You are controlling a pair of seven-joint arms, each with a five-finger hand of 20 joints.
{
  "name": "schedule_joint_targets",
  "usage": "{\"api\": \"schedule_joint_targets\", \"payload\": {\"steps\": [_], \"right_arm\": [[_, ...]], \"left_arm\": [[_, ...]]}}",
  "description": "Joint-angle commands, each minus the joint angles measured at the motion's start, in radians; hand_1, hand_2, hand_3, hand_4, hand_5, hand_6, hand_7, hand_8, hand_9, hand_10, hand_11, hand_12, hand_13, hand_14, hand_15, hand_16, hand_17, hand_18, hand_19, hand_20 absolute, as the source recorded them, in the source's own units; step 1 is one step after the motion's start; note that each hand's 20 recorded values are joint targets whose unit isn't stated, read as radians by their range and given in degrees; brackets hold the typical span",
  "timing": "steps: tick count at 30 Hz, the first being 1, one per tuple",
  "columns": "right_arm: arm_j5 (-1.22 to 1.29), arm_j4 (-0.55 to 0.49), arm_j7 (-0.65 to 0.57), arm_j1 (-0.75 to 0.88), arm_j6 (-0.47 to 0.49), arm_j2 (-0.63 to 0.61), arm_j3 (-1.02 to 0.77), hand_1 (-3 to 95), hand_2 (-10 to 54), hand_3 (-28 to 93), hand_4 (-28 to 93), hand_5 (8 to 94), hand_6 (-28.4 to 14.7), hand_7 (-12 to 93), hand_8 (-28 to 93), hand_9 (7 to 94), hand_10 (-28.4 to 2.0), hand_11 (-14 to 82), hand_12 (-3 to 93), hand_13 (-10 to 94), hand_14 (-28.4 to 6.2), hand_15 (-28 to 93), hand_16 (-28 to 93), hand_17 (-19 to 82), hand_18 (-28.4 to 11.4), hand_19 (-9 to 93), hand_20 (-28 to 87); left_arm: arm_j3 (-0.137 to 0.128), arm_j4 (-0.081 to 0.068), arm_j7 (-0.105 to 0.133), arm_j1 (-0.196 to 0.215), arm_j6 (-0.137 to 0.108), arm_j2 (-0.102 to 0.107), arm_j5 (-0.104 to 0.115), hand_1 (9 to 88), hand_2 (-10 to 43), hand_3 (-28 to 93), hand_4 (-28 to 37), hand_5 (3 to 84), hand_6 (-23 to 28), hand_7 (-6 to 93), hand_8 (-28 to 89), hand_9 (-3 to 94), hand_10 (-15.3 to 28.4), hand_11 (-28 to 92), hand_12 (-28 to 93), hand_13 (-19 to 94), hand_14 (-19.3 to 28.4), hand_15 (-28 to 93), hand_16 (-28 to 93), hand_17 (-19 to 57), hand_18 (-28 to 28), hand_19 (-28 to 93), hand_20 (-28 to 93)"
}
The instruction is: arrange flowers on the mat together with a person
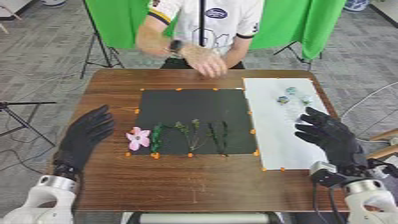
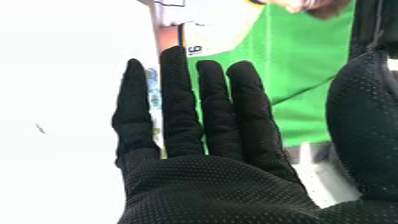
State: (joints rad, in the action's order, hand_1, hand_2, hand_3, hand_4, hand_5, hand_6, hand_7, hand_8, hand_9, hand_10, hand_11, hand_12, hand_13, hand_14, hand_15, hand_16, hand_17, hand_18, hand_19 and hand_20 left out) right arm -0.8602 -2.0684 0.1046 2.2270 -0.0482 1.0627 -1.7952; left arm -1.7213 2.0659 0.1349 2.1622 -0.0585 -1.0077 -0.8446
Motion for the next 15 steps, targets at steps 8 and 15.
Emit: {"api": "schedule_joint_targets", "payload": {"steps": [8,15], "right_arm": [[-0.007,-0.006,-0.055,0.071,0.013,0.034,0.003,20.1,-1.9,87,-27,42.4,-4.3,16,-11,41.2,-12.4,12.0,21.3,37,-11.8,33,22,11,-20.3,49,27],[-0.023,0.003,-0.024,0.044,-0.016,0.034,0.007,20.2,-1.8,87,-27,42.5,-4.2,17,-11,41.4,-12.3,12.7,21.2,37,-11.6,34,21,11,-20.4,49,27]], "left_arm": [[0.039,-0.011,-0.009,-0.033,0.03,-0.015,0.002,26.3,-2.4,69,-24.4,33.4,3.1,22.4,-11,26.8,11.0,25,19,25,13.7,38,0,-4.2,20.6,56,17],[0.025,-0.01,-0.023,-0.01,0.012,-0.009,0.002,26.4,-2.7,69,-24.0,33.2,3.0,22.2,-11,25.5,10.8,24,19,26,13.6,46,0,-4.0,21.9,56,17]]}}
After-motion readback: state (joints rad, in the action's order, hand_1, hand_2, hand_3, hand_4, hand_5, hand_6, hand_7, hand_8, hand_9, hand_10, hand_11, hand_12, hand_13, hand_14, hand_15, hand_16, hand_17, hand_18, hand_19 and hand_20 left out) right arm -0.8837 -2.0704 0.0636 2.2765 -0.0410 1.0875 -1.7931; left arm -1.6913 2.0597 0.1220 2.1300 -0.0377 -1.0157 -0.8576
